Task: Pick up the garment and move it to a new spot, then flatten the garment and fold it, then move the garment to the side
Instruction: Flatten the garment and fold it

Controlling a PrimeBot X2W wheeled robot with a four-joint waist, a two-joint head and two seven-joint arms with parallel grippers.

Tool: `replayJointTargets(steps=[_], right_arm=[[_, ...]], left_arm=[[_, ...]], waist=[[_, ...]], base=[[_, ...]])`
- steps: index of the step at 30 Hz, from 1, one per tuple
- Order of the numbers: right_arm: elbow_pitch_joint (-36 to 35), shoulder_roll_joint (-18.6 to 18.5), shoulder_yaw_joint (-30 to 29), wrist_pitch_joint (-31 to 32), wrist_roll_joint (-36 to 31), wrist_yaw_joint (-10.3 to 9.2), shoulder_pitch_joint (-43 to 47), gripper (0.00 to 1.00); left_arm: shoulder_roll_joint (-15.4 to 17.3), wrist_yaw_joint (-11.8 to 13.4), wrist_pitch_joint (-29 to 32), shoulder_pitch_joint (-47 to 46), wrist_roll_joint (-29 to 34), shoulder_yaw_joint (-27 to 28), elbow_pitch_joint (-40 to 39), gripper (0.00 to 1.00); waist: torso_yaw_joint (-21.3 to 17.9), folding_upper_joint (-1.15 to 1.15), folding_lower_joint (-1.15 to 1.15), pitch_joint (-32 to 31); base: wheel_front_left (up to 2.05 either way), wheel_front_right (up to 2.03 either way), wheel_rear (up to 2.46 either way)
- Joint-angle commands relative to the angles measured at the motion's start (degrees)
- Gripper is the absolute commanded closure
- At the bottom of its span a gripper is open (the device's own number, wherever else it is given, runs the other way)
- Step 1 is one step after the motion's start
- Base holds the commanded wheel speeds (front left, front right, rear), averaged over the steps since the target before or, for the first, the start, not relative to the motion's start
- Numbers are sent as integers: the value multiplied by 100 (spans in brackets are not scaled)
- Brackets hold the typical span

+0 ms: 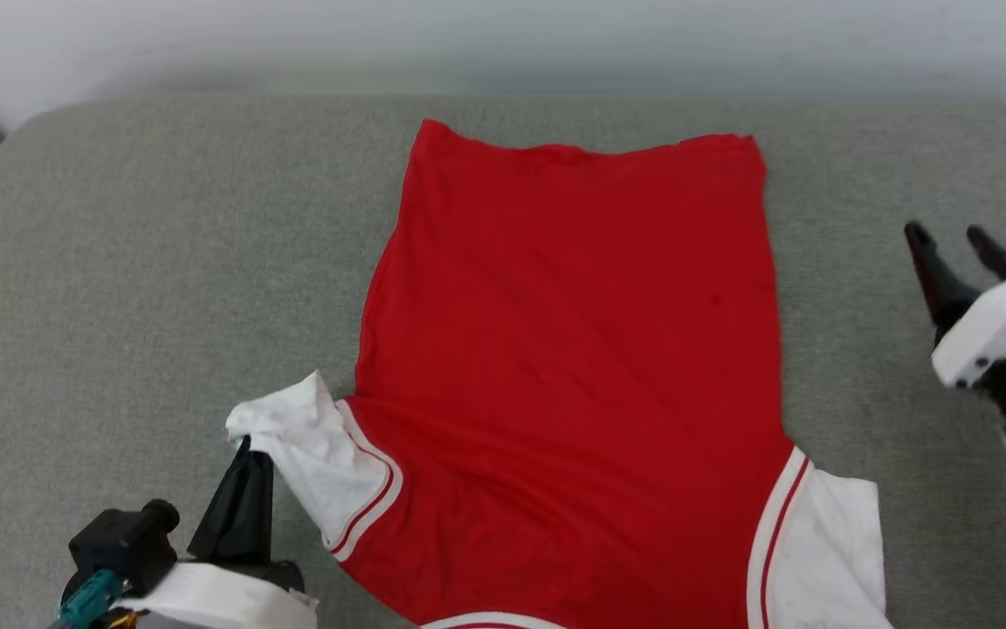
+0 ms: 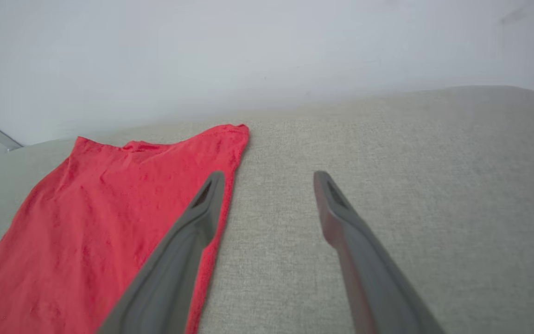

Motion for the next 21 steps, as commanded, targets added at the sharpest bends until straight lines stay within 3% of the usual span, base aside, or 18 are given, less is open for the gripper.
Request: replayJointTargets(steps=[1, 10, 15, 21], right_arm=[[265, -141, 16, 294, 36, -2, -592, 0], [1222, -767, 203, 2094, -1, -2, -2711, 0], [1713, -797, 175, 2952, -306, -1, -3471, 0], [2123, -703, 90, 3282, -536, -2, -3775, 0]], left_arm=[[-63, -92, -78, -256, 70, -62, -38, 100], [-423, -448, -280, -1041, 228, -309, -14, 100], [-586, -641, -327, -1297, 307, -393, 48, 100], [-714, -796, -353, -1490, 379, -398, 138, 100]], waist=[[447, 0, -1, 578], [1181, 0, -1, 1531], [1417, 0, -1, 1939], [1565, 0, -1, 2248]], base=[[0, 0, 0], [0, 0, 0], [0, 0, 0], [0, 0, 0]])
